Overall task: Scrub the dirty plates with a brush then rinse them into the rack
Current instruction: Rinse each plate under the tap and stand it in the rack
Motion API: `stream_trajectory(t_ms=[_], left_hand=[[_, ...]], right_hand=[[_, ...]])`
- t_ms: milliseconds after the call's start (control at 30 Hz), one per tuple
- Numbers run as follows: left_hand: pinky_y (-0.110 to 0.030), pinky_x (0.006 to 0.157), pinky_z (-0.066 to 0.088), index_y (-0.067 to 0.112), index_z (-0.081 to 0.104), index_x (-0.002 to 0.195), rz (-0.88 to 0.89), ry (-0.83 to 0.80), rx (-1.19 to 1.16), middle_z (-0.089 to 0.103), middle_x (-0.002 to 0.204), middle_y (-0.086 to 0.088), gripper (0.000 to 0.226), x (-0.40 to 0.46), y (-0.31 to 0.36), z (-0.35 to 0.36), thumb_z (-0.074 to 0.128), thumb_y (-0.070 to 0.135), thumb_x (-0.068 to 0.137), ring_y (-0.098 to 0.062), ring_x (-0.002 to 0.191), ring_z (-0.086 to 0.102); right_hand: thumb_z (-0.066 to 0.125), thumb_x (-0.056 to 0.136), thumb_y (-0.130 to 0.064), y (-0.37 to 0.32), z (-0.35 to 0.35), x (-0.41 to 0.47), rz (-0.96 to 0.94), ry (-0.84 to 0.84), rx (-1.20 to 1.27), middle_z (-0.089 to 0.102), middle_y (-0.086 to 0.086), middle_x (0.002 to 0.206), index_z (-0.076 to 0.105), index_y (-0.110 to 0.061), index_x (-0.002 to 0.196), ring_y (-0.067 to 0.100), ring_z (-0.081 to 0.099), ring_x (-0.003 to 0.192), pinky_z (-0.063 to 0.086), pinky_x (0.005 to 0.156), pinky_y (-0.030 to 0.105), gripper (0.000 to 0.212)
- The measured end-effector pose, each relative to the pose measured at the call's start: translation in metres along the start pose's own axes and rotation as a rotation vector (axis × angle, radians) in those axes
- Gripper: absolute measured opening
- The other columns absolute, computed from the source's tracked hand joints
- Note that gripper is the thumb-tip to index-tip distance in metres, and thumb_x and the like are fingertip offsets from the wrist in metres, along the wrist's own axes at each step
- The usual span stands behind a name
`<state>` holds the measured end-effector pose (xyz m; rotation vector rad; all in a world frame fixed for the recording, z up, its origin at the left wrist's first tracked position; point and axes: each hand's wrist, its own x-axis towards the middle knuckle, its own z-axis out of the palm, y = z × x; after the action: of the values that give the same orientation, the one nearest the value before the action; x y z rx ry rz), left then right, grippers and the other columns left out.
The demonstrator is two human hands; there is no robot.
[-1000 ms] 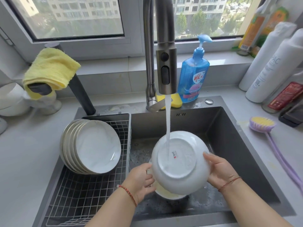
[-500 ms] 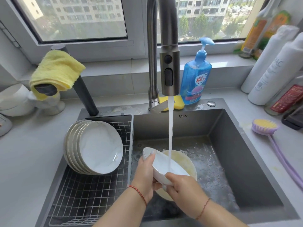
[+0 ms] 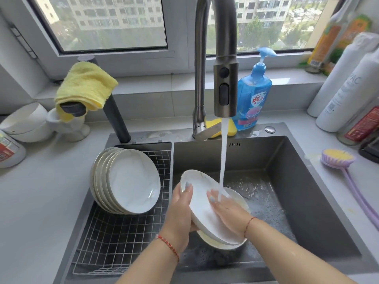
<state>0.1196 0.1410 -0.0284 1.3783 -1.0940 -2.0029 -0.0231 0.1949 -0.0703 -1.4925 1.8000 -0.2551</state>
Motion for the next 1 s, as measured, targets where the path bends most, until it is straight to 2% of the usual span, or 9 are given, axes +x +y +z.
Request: stream_trajectory(t_ms=[133,167,233,300,400,500,567,700,1000], left_hand=[[-0.05,0.096,0.053,0.042,0.041,0.14,0.109,0.114,0.121,0.056,0.136,0.004,0.055,0.008,0.008,-0.017,0.051,0.062,0.089,-0.024,0.121,0.057],[-0.053,0.101,0.049,0.043,0.04,0.14,0.125,0.129,0.144,0.055,0.138,0.003,0.068,0.009,0.01,-0.02,0.052,0.07,0.079,-0.025,0.124,0.055],[-0.055,0.105,0.045,0.046,0.04,0.138,0.134,0.13,0.156,0.054,0.14,0.003,0.08,0.012,0.014,-0.023,0.05,0.078,0.065,-0.026,0.128,0.053],[-0.054,0.106,0.045,0.048,0.039,0.138,0.152,0.098,0.192,0.052,0.141,0.005,0.082,0.008,0.021,-0.023,0.049,0.079,0.063,-0.025,0.13,0.051],[-0.05,0.104,0.047,0.047,0.037,0.142,0.198,0.038,0.255,0.054,0.138,0.01,0.089,0.001,0.032,-0.019,0.053,0.081,0.061,-0.019,0.126,0.054],[-0.049,0.097,0.053,0.046,0.034,0.145,0.199,0.003,0.253,0.054,0.136,0.009,0.098,-0.009,0.043,-0.02,0.052,0.088,0.059,-0.021,0.121,0.057],[-0.048,0.089,0.058,0.042,0.033,0.146,0.184,-0.02,0.23,0.056,0.134,0.003,0.087,-0.013,0.048,-0.024,0.048,0.087,0.073,-0.024,0.117,0.061],[-0.038,0.085,0.059,0.043,0.039,0.122,0.193,-0.019,0.192,0.067,0.111,0.001,0.03,-0.018,0.051,-0.031,0.034,0.058,0.097,-0.019,0.104,0.067],[-0.03,0.086,0.052,0.024,0.055,0.119,0.283,0.196,0.115,0.062,0.118,-0.001,0.036,-0.023,0.05,-0.077,0.032,0.046,0.103,-0.013,0.109,0.061]], right_hand=[[0.029,0.101,-0.004,-0.017,0.01,-0.03,0.103,-0.04,-0.139,0.041,0.011,0.145,0.031,-0.011,0.142,0.027,0.038,0.132,0.023,0.115,0.047,0.042],[0.031,0.102,-0.011,-0.023,0.016,-0.039,0.016,-0.003,-0.035,0.046,0.006,0.142,0.038,-0.012,0.139,0.023,0.041,0.131,0.023,0.116,0.044,0.037],[0.039,0.098,-0.045,-0.032,0.025,-0.053,-0.138,0.128,0.158,0.045,-0.017,0.142,0.044,-0.027,0.139,0.002,0.038,0.132,0.023,0.113,0.017,0.045],[0.047,0.09,-0.056,-0.04,0.035,-0.053,-0.257,0.305,0.082,0.048,-0.026,0.134,0.046,-0.035,0.138,-0.006,0.046,0.122,0.025,0.102,0.001,0.052],[0.058,0.087,-0.016,-0.038,0.047,-0.046,-0.394,0.526,0.085,0.069,-0.016,0.09,0.058,-0.027,0.12,0.0,0.062,0.076,0.045,0.071,0.004,0.034],[0.062,0.082,-0.008,-0.051,0.039,-0.049,-0.318,0.639,0.177,0.046,-0.027,0.059,0.055,-0.032,0.099,-0.007,0.043,0.053,0.029,0.052,0.0,0.03],[0.059,0.088,-0.016,-0.058,0.036,-0.049,-0.27,0.699,0.306,0.053,-0.02,0.06,0.058,-0.033,0.088,-0.003,0.047,0.053,0.031,0.048,0.005,0.018],[0.06,0.09,-0.023,-0.078,0.025,-0.051,-0.2,0.714,0.617,0.065,-0.002,0.077,0.063,-0.03,0.085,0.002,0.057,0.067,0.04,0.052,0.008,0.009],[0.057,0.088,-0.038,-0.12,0.017,-0.048,-0.262,0.778,0.634,0.066,-0.023,0.088,0.06,-0.041,0.092,-0.001,0.061,0.087,0.051,0.063,0.011,0.006]])
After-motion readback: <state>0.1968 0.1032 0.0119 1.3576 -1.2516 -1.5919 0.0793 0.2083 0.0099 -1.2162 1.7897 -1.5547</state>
